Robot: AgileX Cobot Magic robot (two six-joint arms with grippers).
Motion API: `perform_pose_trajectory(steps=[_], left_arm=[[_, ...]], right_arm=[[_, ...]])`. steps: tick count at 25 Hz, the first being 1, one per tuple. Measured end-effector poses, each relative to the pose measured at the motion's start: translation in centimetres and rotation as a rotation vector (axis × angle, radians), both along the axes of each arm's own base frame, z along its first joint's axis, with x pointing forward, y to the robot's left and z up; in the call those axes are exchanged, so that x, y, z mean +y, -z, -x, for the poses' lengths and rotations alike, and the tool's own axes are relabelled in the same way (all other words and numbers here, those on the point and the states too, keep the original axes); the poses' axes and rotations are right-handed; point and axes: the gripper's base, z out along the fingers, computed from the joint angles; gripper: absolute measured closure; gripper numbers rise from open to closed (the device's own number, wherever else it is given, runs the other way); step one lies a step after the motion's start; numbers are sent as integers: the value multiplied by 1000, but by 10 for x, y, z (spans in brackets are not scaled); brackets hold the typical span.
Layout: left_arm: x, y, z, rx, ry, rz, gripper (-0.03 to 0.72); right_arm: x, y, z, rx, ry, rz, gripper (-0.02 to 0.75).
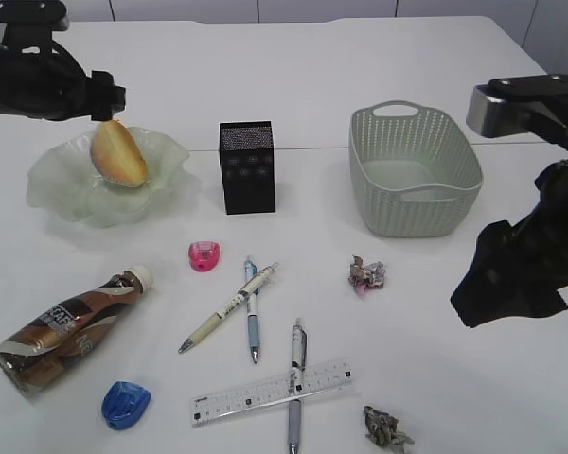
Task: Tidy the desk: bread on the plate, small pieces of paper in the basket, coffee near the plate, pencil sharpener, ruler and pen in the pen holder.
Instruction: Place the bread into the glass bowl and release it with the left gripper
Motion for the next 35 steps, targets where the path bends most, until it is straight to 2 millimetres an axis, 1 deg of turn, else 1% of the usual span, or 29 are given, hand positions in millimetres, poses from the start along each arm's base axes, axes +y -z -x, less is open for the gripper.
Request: perform_pose_trajectory(steps=[4, 7, 9, 13, 17, 19, 23, 26, 30, 35], left_arm=[[-3, -13, 4, -12, 38, 24, 143], [-6, -14, 10, 6, 70, 41, 143], [-6, -10, 18, 30, 79, 44, 151], [-4, -11, 37, 54, 81, 43, 165], [-1, -23, 57, 47, 88, 48, 167], [-3, -27, 67, 55, 125, 56, 168], [-15, -22, 79, 136, 268, 107, 175], [-19, -17, 85, 221, 314, 124, 176], [-16, -8, 93, 347, 310, 92, 176], [-9, 0, 102, 493, 258, 43, 176]], right_arm=[[0, 0, 0, -1, -2, 0, 214], [0, 0, 0, -1, -2, 0, 214], [0, 0, 0, -1, -2, 0, 214], [0, 0, 0, -1, -2, 3, 214], [0, 0, 0, -1, -2, 3, 214], [0, 0, 0, -1, -2, 3, 214], [0, 0, 0, -1, -2, 3, 214], [0, 0, 0, -1, -2, 3, 214], [0, 0, 0, -1, -2, 3, 214], [0, 0, 0, 4, 3, 2, 214]])
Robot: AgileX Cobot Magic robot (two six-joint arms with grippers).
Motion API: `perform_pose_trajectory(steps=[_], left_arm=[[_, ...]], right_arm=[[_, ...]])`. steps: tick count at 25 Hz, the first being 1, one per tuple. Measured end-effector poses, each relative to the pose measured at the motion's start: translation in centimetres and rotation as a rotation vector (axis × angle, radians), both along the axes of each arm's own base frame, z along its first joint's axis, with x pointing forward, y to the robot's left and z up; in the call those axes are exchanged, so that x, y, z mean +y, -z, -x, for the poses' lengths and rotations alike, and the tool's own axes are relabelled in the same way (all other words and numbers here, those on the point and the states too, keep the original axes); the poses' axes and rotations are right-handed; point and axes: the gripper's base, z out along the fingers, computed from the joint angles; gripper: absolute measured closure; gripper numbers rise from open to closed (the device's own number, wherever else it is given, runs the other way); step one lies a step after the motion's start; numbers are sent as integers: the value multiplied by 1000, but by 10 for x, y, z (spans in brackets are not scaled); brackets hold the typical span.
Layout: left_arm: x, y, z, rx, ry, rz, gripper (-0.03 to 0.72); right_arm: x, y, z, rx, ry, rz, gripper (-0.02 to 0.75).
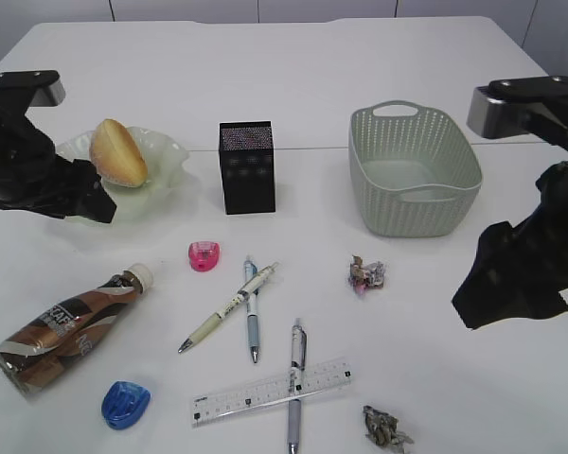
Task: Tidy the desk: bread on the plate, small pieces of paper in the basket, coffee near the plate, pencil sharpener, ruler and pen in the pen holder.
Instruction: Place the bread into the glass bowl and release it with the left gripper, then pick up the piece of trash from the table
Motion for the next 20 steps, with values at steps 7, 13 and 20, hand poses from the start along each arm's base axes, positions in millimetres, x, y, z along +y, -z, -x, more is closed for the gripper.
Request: perform_pose_trajectory(steps=[7, 13, 20], left_arm=[[5, -20, 16, 51, -25, -30, 212], [7, -39, 33, 79, -32, -29, 219], [12, -35, 64, 117, -46, -37, 220]], right_arm=[[0, 0, 1, 12, 1, 3, 214], [-1, 1, 1, 10, 3, 12, 214], [-12, 2, -4, -12, 44, 77, 233]])
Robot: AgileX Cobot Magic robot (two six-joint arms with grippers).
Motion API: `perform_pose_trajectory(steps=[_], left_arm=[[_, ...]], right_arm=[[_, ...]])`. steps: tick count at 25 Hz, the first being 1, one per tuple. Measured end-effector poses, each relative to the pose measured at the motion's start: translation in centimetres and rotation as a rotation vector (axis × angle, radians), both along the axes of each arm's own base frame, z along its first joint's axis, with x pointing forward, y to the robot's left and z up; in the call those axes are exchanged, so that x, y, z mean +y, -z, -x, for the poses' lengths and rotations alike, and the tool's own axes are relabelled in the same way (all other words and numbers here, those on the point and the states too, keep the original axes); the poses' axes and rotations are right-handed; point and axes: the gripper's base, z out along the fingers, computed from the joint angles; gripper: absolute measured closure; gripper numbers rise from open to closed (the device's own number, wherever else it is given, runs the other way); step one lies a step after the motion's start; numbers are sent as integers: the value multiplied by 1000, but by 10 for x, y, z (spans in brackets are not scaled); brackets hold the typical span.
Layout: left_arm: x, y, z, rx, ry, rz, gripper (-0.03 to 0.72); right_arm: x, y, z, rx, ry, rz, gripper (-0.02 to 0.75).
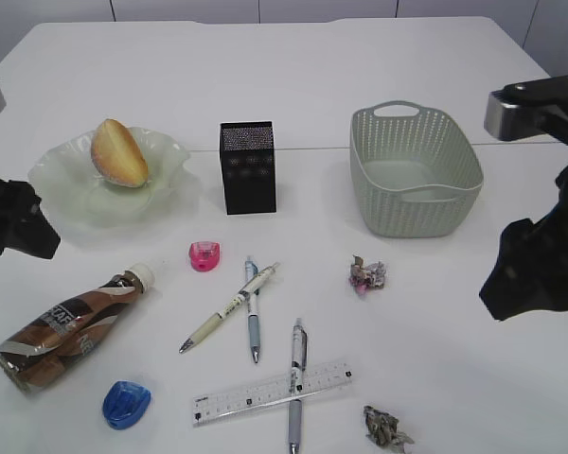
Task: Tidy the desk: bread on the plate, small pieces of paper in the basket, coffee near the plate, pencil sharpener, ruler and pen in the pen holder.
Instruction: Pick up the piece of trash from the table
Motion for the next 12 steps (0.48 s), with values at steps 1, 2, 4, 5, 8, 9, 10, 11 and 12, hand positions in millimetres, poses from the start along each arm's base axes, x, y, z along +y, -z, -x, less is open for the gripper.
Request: perform_pose_trajectory(steps=[1, 2, 4, 5, 8, 9, 10, 11, 12], left_arm=[[1, 0, 5, 3, -1, 0, 220], [1, 0, 10, 3, 0, -1, 220], [3, -4, 18, -11, -1, 0, 221], [3, -6, 21, -12, 0, 1, 221], [4, -15, 27, -40, 4, 4, 221], [4, -17, 29, -44, 5, 5, 221], [4, -20, 31, -52, 6, 6, 221], [4, -22, 33, -55, 7, 7, 221], [4, -24, 35, -56, 10, 8, 221]], right_arm=[[-4, 1, -2, 3, 19, 4, 239], [-7, 3, -5, 10, 38, 8, 244], [-16, 8, -11, 33, 83, 18, 248], [-21, 11, -14, 47, 104, 22, 249], [-32, 18, -22, 78, 158, 31, 250], [-35, 20, -24, 86, 167, 34, 250], [-38, 22, -25, 90, 173, 38, 250], [-40, 23, -27, 96, 179, 39, 251], [-40, 24, -27, 97, 182, 39, 251]])
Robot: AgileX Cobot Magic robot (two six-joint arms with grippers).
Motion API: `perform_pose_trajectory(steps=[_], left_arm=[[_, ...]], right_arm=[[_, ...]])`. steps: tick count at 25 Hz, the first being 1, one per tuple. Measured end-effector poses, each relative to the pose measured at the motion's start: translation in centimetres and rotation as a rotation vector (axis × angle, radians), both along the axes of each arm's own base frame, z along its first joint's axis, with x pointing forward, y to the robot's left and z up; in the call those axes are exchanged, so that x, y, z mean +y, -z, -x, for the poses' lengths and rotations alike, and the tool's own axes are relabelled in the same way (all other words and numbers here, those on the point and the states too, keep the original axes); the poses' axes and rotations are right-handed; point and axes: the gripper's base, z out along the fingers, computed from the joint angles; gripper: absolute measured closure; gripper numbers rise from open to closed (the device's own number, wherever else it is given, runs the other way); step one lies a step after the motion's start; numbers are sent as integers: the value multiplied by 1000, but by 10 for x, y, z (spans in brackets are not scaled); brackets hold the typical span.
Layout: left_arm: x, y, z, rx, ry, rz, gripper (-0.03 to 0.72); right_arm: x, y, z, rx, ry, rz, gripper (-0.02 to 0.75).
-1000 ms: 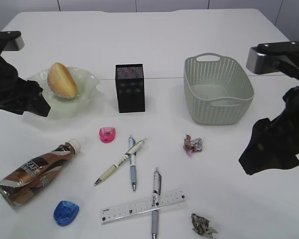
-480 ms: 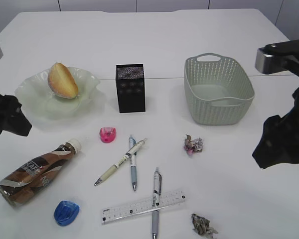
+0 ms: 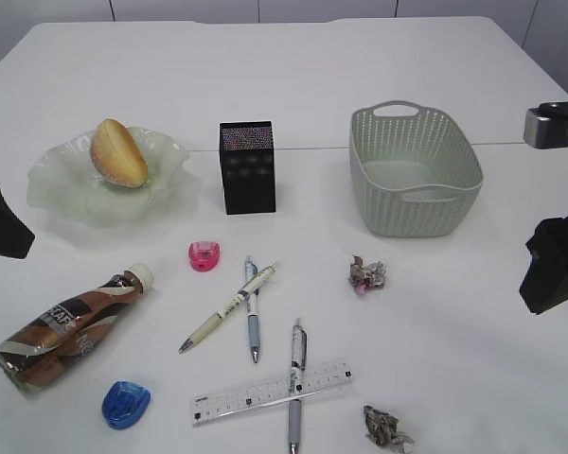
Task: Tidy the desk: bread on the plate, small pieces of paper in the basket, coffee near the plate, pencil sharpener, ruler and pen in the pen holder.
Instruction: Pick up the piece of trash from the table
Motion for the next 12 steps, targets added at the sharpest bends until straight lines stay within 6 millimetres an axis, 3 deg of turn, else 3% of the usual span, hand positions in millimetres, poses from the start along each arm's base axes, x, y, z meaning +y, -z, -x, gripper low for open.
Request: perform_pose_trajectory(steps=[5, 12], left_arm=[[0, -3, 8, 42, 16, 1, 222], [0, -3, 19, 101, 29, 2, 223]], right_arm=[[14, 0, 1, 17, 5, -92, 276], [59, 8, 12, 47, -133, -61, 313]])
